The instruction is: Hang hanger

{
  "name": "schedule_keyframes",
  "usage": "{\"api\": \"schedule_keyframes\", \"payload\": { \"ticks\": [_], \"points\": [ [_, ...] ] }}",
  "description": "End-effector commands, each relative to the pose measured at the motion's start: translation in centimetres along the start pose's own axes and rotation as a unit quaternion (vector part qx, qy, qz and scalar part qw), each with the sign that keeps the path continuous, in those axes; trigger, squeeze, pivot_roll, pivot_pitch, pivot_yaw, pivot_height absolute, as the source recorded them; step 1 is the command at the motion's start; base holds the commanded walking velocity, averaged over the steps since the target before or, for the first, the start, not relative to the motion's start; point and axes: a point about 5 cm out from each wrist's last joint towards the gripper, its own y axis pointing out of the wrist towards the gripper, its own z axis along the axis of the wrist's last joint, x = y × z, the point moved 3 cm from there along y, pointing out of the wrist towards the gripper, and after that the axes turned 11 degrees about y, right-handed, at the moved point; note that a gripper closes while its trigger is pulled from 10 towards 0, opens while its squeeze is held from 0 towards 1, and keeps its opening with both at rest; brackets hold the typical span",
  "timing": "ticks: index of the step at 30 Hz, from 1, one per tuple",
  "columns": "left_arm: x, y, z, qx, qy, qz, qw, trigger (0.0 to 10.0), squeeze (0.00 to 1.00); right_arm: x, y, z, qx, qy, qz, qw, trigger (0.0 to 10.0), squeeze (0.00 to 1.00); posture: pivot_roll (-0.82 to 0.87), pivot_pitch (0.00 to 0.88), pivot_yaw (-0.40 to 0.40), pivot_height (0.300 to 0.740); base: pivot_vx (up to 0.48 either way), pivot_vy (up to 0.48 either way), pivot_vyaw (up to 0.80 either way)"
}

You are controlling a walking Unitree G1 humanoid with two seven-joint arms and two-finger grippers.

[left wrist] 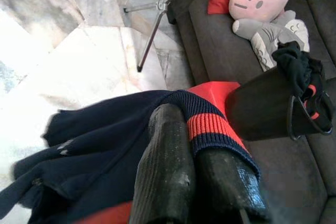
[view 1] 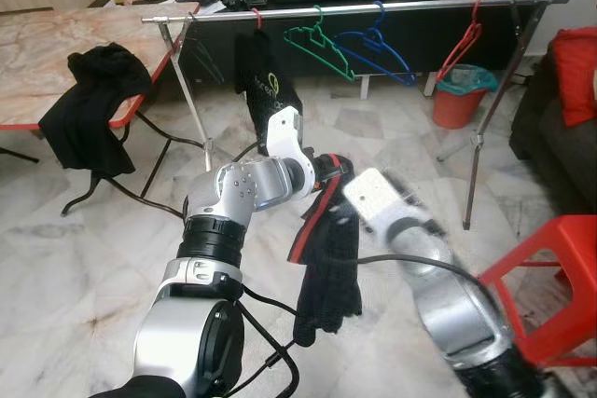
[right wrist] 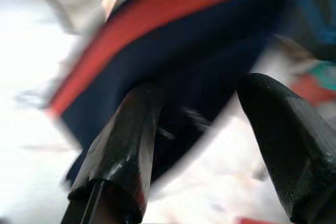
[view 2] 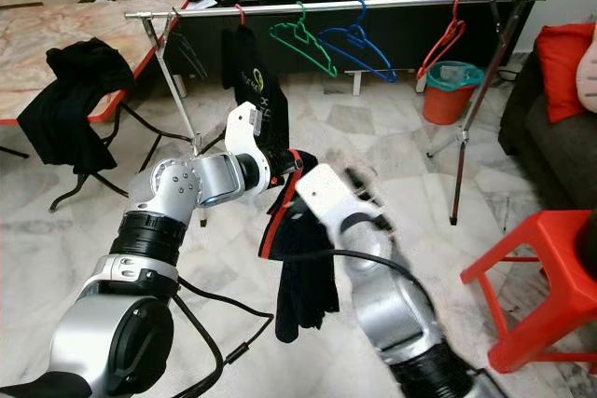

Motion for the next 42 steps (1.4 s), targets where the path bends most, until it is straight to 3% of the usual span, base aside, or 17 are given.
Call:
{"api": "schedule_keyframes", "payload": {
  "ticks": [1,5,9,12,16,21,25,29,31,37,39,42],
  "points": [
    [0.1,-0.2,0.7,0.018,0.007,-0.005,1.0,0.0,0.0,-2.4,-0.8,-0.4,-0.018,-0.01,0.071,0.997,10.0,0.0,-0.12,0.0,0.088,0.74,0.0,0.0,0.0],
    [0.1,-0.2,0.7,0.018,0.007,-0.005,1.0,0.0,0.0,-2.7,-1.0,-0.7,-0.026,-0.015,0.083,0.996,10.0,0.0,-0.12,0.0,0.088,0.74,0.0,0.0,0.0],
    [0.2,-0.1,0.8,0.019,0.005,-0.005,1.0,0.0,0.0,-3.9,-1.5,-1.9,-0.053,-0.05,0.131,0.989,10.0,0.0,-0.12,0.0,0.089,0.74,0.0,0.0,0.0],
    [0.8,0.3,1.6,0.031,0.006,-0.008,0.999,0.0,0.0,-5.8,-2.5,-1.7,-0.054,-0.061,0.21,0.974,10.0,0.0,-0.12,0.0,0.087,0.74,0.0,0.0,0.0],
    [1.1,0.5,1.8,0.035,0.004,-0.01,0.999,0.0,0.0,-6.9,-3.4,-2.0,-0.067,-0.067,0.261,0.961,10.0,0.0,-0.13,0.0,0.089,0.74,0.0,0.0,0.0],
    [1.6,0.5,2.3,0.042,0.0,-0.017,0.999,0.0,0.0,-7.0,-3.1,-2.0,-0.068,-0.067,0.265,0.959,10.0,0.0,-0.13,0.0,0.089,0.74,0.0,0.0,0.0],
    [2.1,0.5,2.9,0.051,-0.002,-0.025,0.998,0.0,0.0,-6.8,-1.5,-2.0,-0.069,-0.038,0.245,0.966,10.0,0.0,-0.13,0.0,0.089,0.74,0.0,0.0,0.0],
    [2.2,0.4,3.4,0.06,-0.006,-0.025,0.998,0.0,0.0,-5.3,-0.1,-2.5,-0.08,-0.016,0.182,0.98,10.0,0.0,-0.12,0.0,0.087,0.74,0.0,0.0,0.0],
    [2.0,0.0,4.2,0.068,-0.011,-0.024,0.997,0.0,0.0,-3.1,0.4,-3.2,-0.09,-0.004,0.126,0.988,10.0,0.0,-0.12,0.0,0.086,0.74,0.0,0.0,0.0],
    [1.7,-0.6,4.8,0.075,-0.011,-0.022,0.997,0.0,0.0,-0.3,0.4,-3.5,-0.088,0.003,0.07,0.994,10.0,0.0,-0.12,0.0,0.086,0.74,0.0,0.0,0.0],
    [1.1,-0.7,4.5,0.072,-0.01,-0.014,0.997,0.0,0.0,1.4,0.2,-3.2,-0.076,0.008,0.031,0.997,10.0,0.0,-0.13,0.0,0.086,0.74,0.0,0.0,0.0],
    [0.8,-0.8,4.4,0.071,-0.011,-0.011,0.997,0.0,0.0,2.3,0.1,-2.9,-0.064,0.013,0.004,0.998,10.0,0.0,-0.13,0.0,0.086,0.74,0.0,0.0,0.0]
  ]
}}
